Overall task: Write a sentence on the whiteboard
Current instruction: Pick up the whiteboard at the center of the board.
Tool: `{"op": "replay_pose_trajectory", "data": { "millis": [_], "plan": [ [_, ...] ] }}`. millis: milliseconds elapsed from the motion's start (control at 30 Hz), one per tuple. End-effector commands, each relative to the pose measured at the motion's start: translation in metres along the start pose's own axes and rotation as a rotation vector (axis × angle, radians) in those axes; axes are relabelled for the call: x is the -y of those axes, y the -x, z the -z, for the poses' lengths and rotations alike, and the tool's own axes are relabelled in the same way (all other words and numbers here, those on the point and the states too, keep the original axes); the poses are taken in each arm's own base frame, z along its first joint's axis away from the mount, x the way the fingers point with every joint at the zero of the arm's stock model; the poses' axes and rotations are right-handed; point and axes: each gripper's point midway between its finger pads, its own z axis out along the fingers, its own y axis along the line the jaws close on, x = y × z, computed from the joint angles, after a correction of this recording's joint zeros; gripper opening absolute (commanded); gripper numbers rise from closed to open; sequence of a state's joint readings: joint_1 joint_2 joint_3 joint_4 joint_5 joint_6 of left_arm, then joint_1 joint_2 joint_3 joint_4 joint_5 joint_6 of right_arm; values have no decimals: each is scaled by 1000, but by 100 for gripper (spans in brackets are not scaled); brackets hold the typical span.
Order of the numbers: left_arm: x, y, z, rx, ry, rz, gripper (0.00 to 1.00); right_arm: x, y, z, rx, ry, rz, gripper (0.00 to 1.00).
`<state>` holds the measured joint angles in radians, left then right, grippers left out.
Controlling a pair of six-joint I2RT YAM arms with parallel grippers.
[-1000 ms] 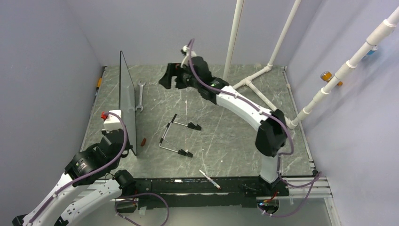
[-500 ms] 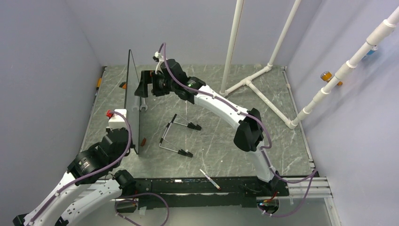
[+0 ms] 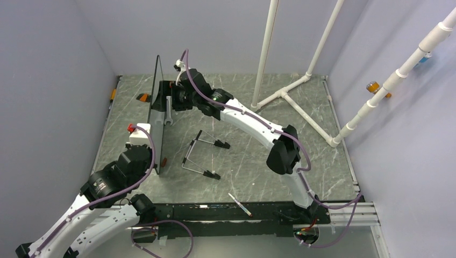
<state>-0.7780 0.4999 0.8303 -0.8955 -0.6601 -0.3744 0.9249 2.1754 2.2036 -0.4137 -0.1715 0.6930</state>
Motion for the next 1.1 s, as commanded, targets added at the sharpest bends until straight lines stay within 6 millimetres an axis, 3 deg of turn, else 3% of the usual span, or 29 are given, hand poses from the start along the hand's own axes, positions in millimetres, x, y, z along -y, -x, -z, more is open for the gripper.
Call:
{"op": "replay_pose_trajectory", "data": {
  "millis": [0,100,300,467,667,767,900,1067],
  "plan": [
    [46,-15,-4,-77,-197,59,0,-32,28,15,81,54,-4,100],
    [48,-16,-6,-88,-196,51,0,-33,29,26,108,69,-3,100],
    [47,-16,-6,-89,-187,51,0,-42,50,57,203,59,15,99],
    [46,-17,-7,-96,-178,48,0,-44,53,55,210,50,12,99],
    [48,-17,-7,-95,-187,44,0,-49,66,68,279,63,-7,99],
    [51,-16,-9,-96,-200,36,0,-52,69,56,254,57,-13,99],
    [55,-17,-10,-100,-211,24,0,-41,60,26,196,19,-33,98],
    [60,-17,-9,-96,-242,7,0,-33,52,10,175,15,-43,95]
  ]
}}
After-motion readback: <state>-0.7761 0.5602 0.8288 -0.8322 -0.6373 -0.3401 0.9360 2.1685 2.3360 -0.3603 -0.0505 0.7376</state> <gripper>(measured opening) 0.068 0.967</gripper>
